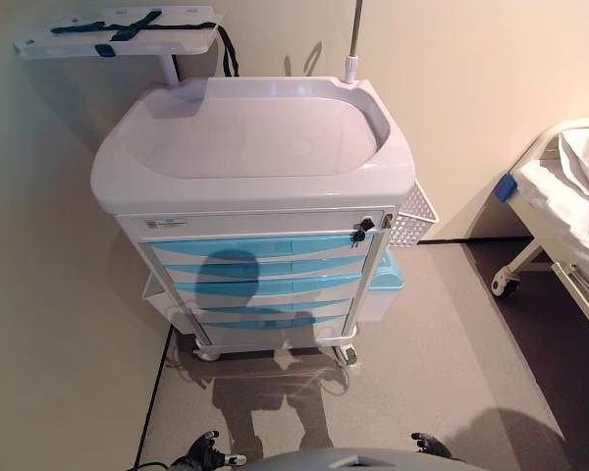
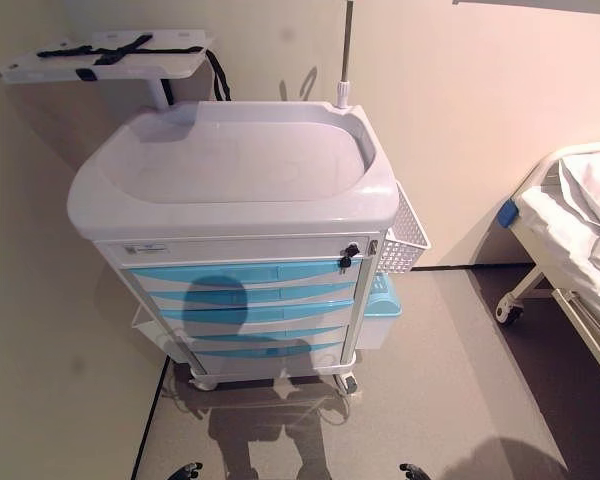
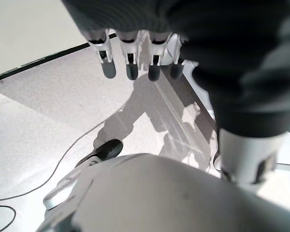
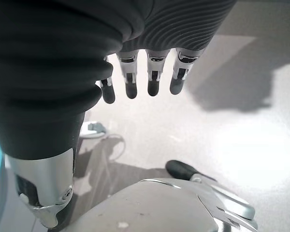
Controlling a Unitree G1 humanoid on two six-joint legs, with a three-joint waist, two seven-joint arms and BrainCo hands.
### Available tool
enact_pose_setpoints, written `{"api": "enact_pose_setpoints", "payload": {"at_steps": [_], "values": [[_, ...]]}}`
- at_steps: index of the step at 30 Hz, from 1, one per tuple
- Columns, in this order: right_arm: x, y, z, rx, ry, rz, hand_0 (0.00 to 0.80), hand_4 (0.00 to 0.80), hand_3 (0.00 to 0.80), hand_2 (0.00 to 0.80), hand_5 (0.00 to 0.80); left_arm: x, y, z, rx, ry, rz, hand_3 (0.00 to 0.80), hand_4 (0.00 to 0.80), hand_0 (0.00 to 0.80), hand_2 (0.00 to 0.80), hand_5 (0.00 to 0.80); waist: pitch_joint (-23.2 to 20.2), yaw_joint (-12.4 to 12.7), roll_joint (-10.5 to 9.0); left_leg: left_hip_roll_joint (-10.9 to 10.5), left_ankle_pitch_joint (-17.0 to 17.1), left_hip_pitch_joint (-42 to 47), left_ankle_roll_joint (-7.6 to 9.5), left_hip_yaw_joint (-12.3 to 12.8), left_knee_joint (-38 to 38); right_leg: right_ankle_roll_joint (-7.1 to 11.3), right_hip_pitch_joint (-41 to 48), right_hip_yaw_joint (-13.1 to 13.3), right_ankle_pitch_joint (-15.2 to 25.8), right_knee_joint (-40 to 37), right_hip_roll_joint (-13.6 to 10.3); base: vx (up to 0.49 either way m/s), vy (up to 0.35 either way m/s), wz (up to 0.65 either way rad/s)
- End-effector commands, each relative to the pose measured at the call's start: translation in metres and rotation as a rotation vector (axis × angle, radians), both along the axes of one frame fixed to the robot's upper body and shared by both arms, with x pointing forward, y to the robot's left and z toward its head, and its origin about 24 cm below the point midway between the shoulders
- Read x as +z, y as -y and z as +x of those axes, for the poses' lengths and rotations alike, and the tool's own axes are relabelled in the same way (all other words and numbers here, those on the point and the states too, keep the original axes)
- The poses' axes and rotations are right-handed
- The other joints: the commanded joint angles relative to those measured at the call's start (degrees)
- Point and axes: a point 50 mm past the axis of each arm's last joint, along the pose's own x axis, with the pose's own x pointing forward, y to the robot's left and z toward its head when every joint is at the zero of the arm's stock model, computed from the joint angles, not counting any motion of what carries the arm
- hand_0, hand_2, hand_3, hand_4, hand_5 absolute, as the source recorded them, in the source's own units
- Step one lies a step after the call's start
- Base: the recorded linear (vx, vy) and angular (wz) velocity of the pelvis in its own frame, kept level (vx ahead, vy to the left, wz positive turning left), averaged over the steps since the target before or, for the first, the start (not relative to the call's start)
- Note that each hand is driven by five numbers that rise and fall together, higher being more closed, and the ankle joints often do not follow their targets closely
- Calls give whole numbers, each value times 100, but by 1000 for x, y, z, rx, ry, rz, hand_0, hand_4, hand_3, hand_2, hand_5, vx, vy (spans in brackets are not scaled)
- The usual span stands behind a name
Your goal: Open the drawer and pick up the medicine
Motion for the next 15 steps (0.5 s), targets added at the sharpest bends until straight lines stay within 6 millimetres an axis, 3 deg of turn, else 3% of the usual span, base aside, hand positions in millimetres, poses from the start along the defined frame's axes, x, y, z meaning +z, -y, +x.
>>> {"api": "enact_pose_setpoints", "payload": {"at_steps": [1,15], "values": [[3,2,20,43,41,-27,0,0,0,0,0,-4,30,10,-64,19,-62,0,0,0,0,0,-109,-30,-165,-225,41,-255,36,18,-27,420,-256,-102,405,40,-32,0,0,0],[3,2,16,19,39,-24,0,0,0,0,0,-4,26,8,25,29,-61,0,0,0,0,0,-106,-10,-171,-236,18,-216,53,4,-27,420,-224,-90,378,47,-36,0,0,0]]}}
